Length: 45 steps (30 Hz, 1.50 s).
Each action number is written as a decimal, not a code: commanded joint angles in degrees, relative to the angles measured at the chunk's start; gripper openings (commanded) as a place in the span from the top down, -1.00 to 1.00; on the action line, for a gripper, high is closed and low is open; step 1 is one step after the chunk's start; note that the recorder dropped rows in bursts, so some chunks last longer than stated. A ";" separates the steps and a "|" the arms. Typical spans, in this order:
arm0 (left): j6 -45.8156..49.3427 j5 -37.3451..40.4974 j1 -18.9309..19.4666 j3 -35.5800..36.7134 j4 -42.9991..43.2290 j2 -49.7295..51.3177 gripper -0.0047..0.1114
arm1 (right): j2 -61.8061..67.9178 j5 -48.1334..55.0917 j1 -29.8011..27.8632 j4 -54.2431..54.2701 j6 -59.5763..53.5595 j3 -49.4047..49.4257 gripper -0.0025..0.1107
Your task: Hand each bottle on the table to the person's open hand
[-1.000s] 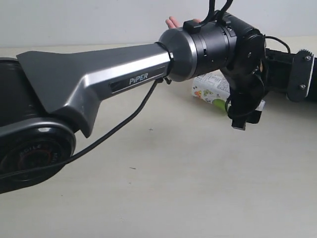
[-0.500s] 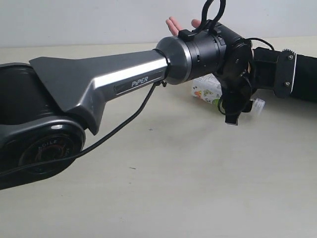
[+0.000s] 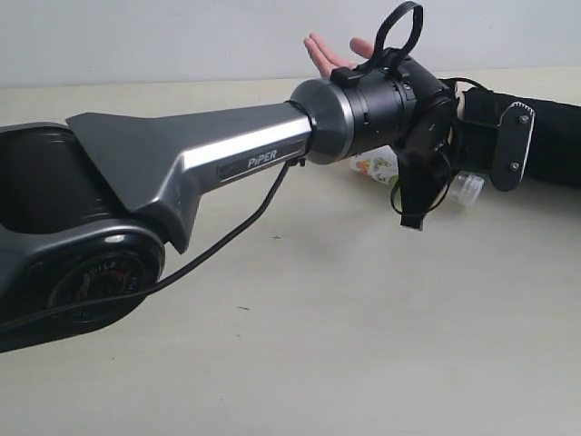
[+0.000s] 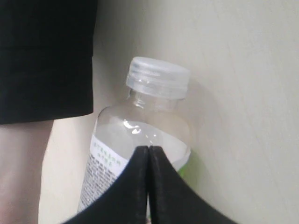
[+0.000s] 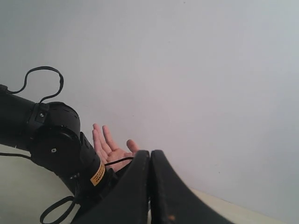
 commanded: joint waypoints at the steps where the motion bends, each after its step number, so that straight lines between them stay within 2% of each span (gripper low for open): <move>1: -0.56 1.22 -0.82 -0.45 0.30 -1.14 0.92 | -0.27 -0.33 0.08 0.18 0.00 0.21 0.96; 6: -2.42 3.37 -2.74 -0.45 0.05 -3.68 0.92 | -0.27 -0.33 0.08 0.18 0.00 0.21 0.96; 8: -7.21 8.33 -3.37 -0.45 0.17 -5.10 0.92 | -0.27 -0.33 0.08 0.18 0.00 0.21 0.96; 11: -8.57 15.02 -3.75 -0.45 3.29 -6.35 0.92 | -0.27 -0.33 0.08 0.18 0.00 0.21 0.96; 13: -17.08 19.49 -3.85 -0.45 5.74 -7.09 0.92 | -0.27 -0.33 0.08 0.18 0.00 0.21 0.96; 15: -18.96 24.05 -4.44 -0.45 9.05 -8.08 0.92 | -0.27 -0.33 0.08 0.18 0.00 0.21 0.96; 17: -25.53 27.32 -4.29 -0.45 3.92 -10.46 0.92 | -0.27 -0.33 0.08 0.18 0.00 0.21 0.96; 20: -25.65 28.52 -2.26 1.04 -8.06 -15.42 0.92 | -0.27 -0.33 0.08 0.18 0.00 0.21 0.96; 22: -26.46 26.16 -1.20 7.03 -11.03 -22.54 0.92 | -0.27 -0.33 0.08 0.18 0.00 0.21 0.96; 24: -28.41 21.86 -1.09 13.94 -10.65 -28.24 0.92 | -0.27 -0.33 0.08 0.18 0.00 0.21 0.96; 25: -30.66 15.39 -0.97 22.60 -9.95 -34.48 0.92 | -0.27 -0.33 0.08 0.18 0.00 0.21 0.96; 26: -31.77 11.06 -0.97 27.82 -9.95 -37.20 0.92 | -0.27 -0.33 0.08 0.18 0.00 0.21 0.96; 27: -33.58 0.71 -0.97 39.42 -9.95 -44.67 0.92 | -0.27 -0.33 0.08 0.18 0.00 0.21 0.96; 33: -38.09 -36.44 -0.97 75.79 -9.48 -68.30 0.92 | -0.27 -0.33 0.08 0.18 0.00 0.21 0.96; 36: -40.66 -50.72 -0.97 91.85 -9.95 -78.83 0.92 | -0.27 -0.33 0.08 0.18 0.00 0.21 0.96; 38: -40.92 -57.55 -0.97 99.42 -11.18 -84.93 0.92 | -0.27 -0.33 0.08 0.18 0.00 0.21 0.96; 40: -40.92 -61.08 -0.97 105.52 -12.69 -91.29 0.92 | -0.27 -0.33 0.08 0.18 0.00 0.21 0.96; 45: -37.42 -62.04 -0.97 115.84 -18.23 -105.95 0.92 | -0.27 -0.33 0.08 0.18 0.00 0.21 0.96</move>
